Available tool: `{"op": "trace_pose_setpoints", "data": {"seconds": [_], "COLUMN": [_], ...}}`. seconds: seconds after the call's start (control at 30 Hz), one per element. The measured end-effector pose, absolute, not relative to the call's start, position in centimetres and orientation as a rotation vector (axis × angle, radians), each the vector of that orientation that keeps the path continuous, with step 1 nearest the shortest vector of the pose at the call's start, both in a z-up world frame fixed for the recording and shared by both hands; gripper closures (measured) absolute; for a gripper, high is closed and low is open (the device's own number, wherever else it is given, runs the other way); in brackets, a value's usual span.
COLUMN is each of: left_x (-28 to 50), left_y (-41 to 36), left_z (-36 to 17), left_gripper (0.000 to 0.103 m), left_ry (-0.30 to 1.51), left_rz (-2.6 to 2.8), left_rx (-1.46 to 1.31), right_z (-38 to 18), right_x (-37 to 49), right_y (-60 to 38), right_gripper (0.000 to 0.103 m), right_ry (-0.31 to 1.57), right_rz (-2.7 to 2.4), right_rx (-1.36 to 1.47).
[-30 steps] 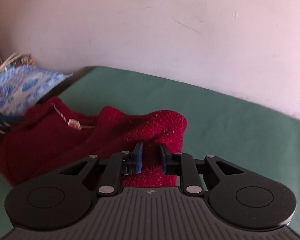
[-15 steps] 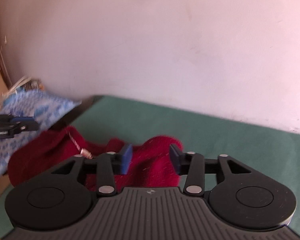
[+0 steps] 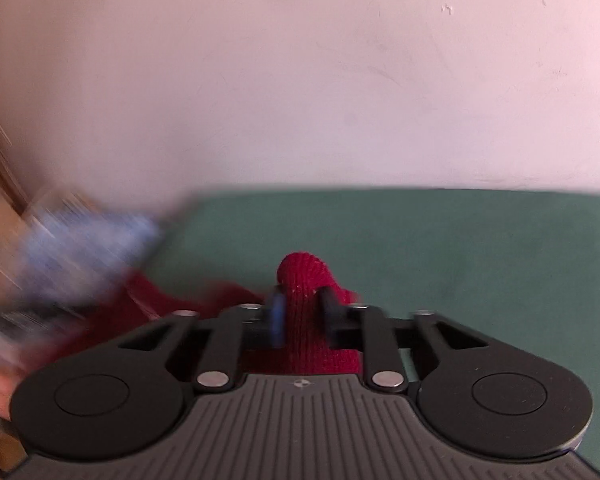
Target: Fold clothes
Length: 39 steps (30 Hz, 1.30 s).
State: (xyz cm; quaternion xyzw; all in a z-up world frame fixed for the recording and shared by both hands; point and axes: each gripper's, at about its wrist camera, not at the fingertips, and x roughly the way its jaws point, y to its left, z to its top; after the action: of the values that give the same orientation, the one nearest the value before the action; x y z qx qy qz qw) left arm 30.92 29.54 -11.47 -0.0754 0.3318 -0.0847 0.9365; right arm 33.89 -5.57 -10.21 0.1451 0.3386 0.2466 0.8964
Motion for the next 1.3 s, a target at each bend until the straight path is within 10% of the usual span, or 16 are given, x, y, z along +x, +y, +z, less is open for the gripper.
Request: {"op": "trace_pose_setpoints", "data": {"seconds": [0.17,0.47,0.77,1.13,1.3], "left_x": [33.2,30.5,24.4,27.6,25.4], "left_y": [27.4,28.8,25.8,24.3,24.8], "left_z": [-12.5,-9.1,-8.3,-11.3,-9.3], "left_gripper": [0.103,0.103,0.099,0.098,0.073], "left_ry": [0.725,0.626,0.614,0.724,0.637], "left_rz": [-0.237,-0.198,-0.268,-0.172,-0.184], "left_rx": [-0.168,-0.186,-0.057,-0.036,-0.035], "right_z": [-11.4,-9.1,-8.5,-9.6,-6.4], "right_x": [34.3,33.1,30.8,31.9,27.8], "right_y": [-4.4,-5.8,-6.3,-3.6,-7.4], "right_gripper": [0.09,0.058,0.092,0.088,0.077], "right_ry": [0.725,0.659,0.658,0.682,0.564], "right_rz": [0.441,0.365,0.386,0.379,0.381], "right_rx": [0.189,0.14,0.059,-0.086,0.07]}}
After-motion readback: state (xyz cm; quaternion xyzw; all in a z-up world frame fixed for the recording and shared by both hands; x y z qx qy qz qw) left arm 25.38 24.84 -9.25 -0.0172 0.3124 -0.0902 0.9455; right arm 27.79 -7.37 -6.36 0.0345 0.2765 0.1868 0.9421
